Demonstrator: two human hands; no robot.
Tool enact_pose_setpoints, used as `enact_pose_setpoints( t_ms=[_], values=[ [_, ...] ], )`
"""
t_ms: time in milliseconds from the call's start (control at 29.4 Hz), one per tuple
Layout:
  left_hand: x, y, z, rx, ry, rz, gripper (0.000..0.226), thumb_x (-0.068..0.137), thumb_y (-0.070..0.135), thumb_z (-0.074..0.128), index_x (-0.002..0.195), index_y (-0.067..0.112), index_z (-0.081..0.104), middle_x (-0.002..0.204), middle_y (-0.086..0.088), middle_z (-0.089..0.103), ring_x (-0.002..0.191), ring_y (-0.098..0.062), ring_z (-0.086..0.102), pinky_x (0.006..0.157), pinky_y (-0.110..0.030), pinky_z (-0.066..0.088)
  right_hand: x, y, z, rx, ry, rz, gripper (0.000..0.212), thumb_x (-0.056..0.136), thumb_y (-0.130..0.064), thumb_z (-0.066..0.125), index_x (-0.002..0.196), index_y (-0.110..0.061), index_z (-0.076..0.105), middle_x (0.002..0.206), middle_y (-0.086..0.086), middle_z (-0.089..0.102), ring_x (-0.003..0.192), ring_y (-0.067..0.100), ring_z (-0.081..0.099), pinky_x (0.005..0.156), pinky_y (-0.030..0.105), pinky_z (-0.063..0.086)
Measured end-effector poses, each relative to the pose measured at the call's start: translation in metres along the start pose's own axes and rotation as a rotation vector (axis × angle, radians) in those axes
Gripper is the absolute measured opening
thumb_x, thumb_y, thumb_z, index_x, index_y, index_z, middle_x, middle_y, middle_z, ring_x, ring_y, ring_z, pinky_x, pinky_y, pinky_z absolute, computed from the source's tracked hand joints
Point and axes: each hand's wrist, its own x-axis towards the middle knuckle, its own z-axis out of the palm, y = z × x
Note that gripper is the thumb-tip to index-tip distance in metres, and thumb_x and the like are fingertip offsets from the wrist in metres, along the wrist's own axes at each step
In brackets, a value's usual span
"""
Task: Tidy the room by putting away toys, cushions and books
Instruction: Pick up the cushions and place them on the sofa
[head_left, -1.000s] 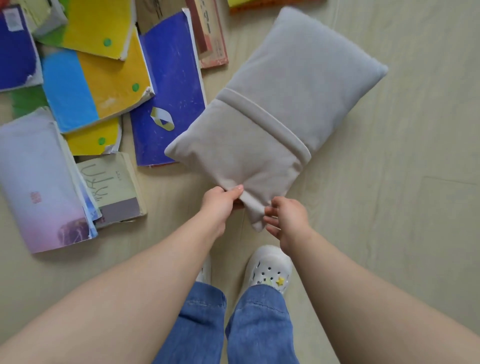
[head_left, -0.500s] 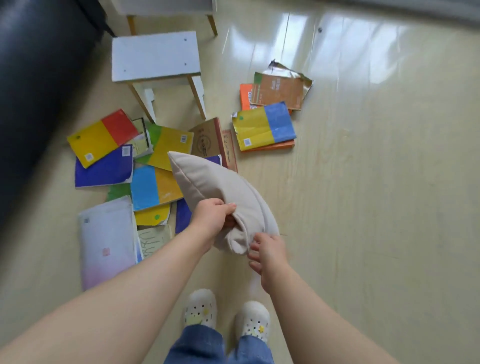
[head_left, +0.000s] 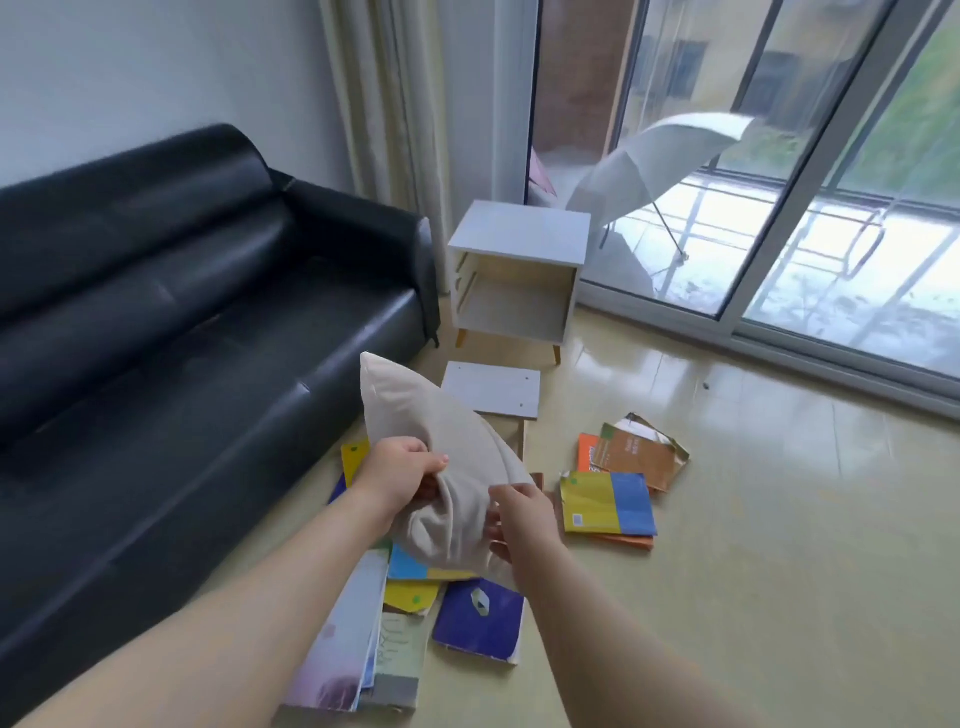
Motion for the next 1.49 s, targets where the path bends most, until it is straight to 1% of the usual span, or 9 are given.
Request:
enact_pose_setpoints(
  t_ms=[238,272,442,645,917,1019,1155,1359,1495],
  values=[
    [-0.045,0.102,-0.185,0.382,0.351,0.273,0.041,0.09,0.023,0.057,0.054,0.014,0.041,0.059,-0.001,0.047,0.06,-0.016,0.045,0.056,-0.026,0.034,-0.088,-0.125,0.153,-0.249,-0.274,-0.257,0.008,0.089,-0.016,0.049,0.085,-0.02,0.053,0.085,0.004,0.056,0.075,0.02,0.052,0.067,0.029,0.045],
    [-0.048,0.094,-0.274,0.345,0.484,0.274,0.04,0.089,0.023,0.058,0.054,0.013,0.041,0.058,-0.001,0.047,0.059,-0.016,0.044,0.055,-0.026,0.033,-0.111,-0.134,0.244,-0.25,-0.351,-0.316,0.007,0.089,-0.016,0.049,0.087,-0.019,0.054,0.084,0.004,0.056,0.073,0.02,0.052,0.065,0.028,0.045],
    [-0.03,0.064,-0.462,0.297,0.626,0.176,0.038,0.088,0.023,0.058,0.054,0.015,0.044,0.061,0.001,0.048,0.068,-0.019,0.047,0.056,-0.028,0.032,-0.15,-0.13,0.435,-0.303,-0.434,-0.334,0.007,0.091,-0.015,0.05,0.092,-0.018,0.056,0.084,0.002,0.056,0.069,0.017,0.051,0.061,0.026,0.045],
    [-0.003,0.025,-0.593,0.051,0.707,0.067,0.02,0.09,0.023,0.055,0.077,0.01,0.062,0.081,-0.005,0.062,0.083,-0.024,0.055,0.071,-0.031,0.039,-0.156,-0.117,0.571,-0.424,-0.513,-0.312,0.014,0.091,-0.017,0.048,0.101,-0.02,0.058,0.086,0.0,0.056,0.07,0.014,0.051,0.066,0.027,0.044],
    [0.058,-0.006,-0.705,-0.524,0.808,-0.086,0.031,0.092,0.008,0.052,0.066,0.022,0.041,0.076,-0.007,0.051,0.1,-0.031,0.053,0.091,-0.037,0.041,-0.097,-0.109,0.728,-0.581,-0.65,-0.275,0.03,0.088,-0.008,0.046,0.113,-0.018,0.058,0.084,-0.001,0.057,0.076,0.018,0.053,0.067,0.028,0.045],
    [0.107,-0.014,-0.736,-0.787,0.764,-0.2,0.013,0.097,0.009,0.046,0.098,0.017,0.057,0.115,-0.019,0.058,0.115,-0.028,0.049,0.106,-0.036,0.036,-0.061,-0.117,0.784,-0.648,-0.696,-0.266,0.029,0.089,-0.011,0.048,0.116,-0.018,0.058,0.089,0.0,0.057,0.08,0.019,0.052,0.063,0.025,0.043],
    [0.218,-0.025,-0.804,-0.822,0.834,-0.374,0.026,0.098,0.015,0.045,0.087,-0.004,0.058,0.078,-0.012,0.054,0.074,-0.023,0.052,0.087,-0.025,0.035,0.008,-0.155,0.877,-0.831,-0.798,-0.186,0.036,0.091,-0.021,0.051,0.127,-0.024,0.051,0.113,0.0,0.055,0.1,0.02,0.051,0.075,0.029,0.042],
    [0.308,-0.037,-0.851,-0.82,0.74,-0.475,0.036,0.098,0.022,0.045,0.065,0.008,0.047,0.067,-0.004,0.048,0.06,-0.015,0.045,0.07,-0.028,0.035,0.056,-0.166,0.944,-0.936,-0.781,-0.284,0.038,0.091,-0.028,0.051,0.128,-0.028,0.052,0.119,-0.006,0.056,0.114,0.017,0.048,0.094,0.029,0.041],
    [0.316,-0.037,-0.867,-0.676,0.669,-0.297,0.016,0.097,0.015,0.048,0.085,0.013,0.059,0.078,0.002,0.062,0.071,-0.008,0.059,0.066,-0.022,0.042,0.075,-0.166,0.972,-0.878,-0.645,-0.35,0.029,0.094,-0.028,0.042,0.116,-0.025,0.061,0.108,-0.004,0.061,0.104,0.017,0.052,0.091,0.032,0.044]
  ],
)
